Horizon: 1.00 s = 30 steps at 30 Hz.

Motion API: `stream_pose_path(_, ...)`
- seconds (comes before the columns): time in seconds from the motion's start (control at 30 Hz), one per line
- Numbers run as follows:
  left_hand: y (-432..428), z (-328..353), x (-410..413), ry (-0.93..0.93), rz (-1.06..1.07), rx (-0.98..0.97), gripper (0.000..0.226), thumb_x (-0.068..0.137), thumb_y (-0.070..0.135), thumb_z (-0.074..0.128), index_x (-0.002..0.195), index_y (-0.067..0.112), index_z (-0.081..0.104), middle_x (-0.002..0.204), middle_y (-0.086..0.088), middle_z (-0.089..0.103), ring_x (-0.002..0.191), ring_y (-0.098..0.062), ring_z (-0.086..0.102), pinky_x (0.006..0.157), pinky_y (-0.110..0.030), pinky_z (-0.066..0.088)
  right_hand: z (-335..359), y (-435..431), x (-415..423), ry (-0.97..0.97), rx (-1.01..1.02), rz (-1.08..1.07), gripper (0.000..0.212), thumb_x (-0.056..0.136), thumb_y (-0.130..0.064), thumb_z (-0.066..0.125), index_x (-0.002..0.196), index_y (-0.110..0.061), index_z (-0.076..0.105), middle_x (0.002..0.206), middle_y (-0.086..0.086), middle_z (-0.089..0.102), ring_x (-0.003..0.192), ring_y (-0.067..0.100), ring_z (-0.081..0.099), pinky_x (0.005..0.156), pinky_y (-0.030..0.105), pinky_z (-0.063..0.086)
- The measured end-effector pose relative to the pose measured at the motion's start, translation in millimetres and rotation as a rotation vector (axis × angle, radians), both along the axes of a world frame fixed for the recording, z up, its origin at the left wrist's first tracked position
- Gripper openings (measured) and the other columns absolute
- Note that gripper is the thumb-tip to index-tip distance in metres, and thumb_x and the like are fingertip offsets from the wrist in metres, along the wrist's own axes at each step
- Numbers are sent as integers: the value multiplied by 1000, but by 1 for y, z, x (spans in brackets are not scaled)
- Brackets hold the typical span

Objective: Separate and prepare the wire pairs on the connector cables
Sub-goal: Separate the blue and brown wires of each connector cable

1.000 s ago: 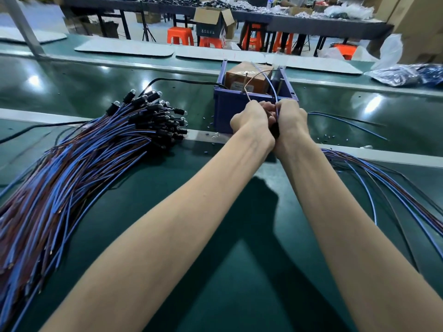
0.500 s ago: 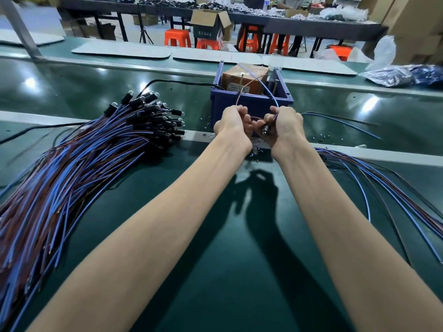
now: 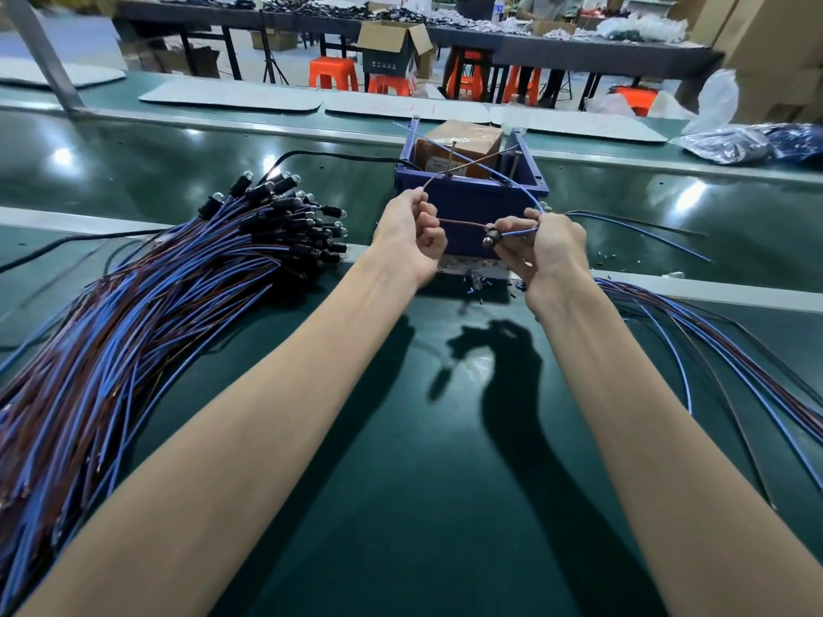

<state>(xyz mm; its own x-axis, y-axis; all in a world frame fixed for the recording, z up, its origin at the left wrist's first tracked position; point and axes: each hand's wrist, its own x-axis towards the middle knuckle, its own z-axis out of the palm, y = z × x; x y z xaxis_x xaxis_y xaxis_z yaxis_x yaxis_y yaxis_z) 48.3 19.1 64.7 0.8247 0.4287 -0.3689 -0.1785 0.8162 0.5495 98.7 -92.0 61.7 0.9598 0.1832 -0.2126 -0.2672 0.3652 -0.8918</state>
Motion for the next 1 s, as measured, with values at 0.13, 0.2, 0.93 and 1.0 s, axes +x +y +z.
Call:
stream_pose_path(0.13,8,-3,-4,34,-19,58,27,98,15,45,72,13,52,36,10,40,25,-2,29,31,-10,19,-1,-4,3,42,123,16,20,96,-3,32,89,-9,50,52,1,48,44,12,51,48,23,54)
stream_pose_path(0.2,11,-4,-6,27,-44,62,24,97,10,42,75,11,54,37,10,42,25,-1,30,31,-10,20,-1,-5,4,49,132,21,18,98,-8,39,82,-11,47,45,-2,41,39,10,44,48,22,52)
stream_pose_path(0.93,38,2,-25,-5,4,67,29,101,20,40,76,13,53,36,10,40,24,-3,25,32,-10,16,-1,-35,7,70,117,154,21,95,-5,33,80,-9,48,41,-1,40,34,11,43,47,22,53)
stream_pose_path(1.0,40,2,-26,15,-6,83,29,101,21,40,77,14,55,36,10,40,24,-4,25,32,-11,16,0,-38,6,83,96,151,24,97,-11,37,74,-12,44,41,-2,38,33,11,42,46,22,52)
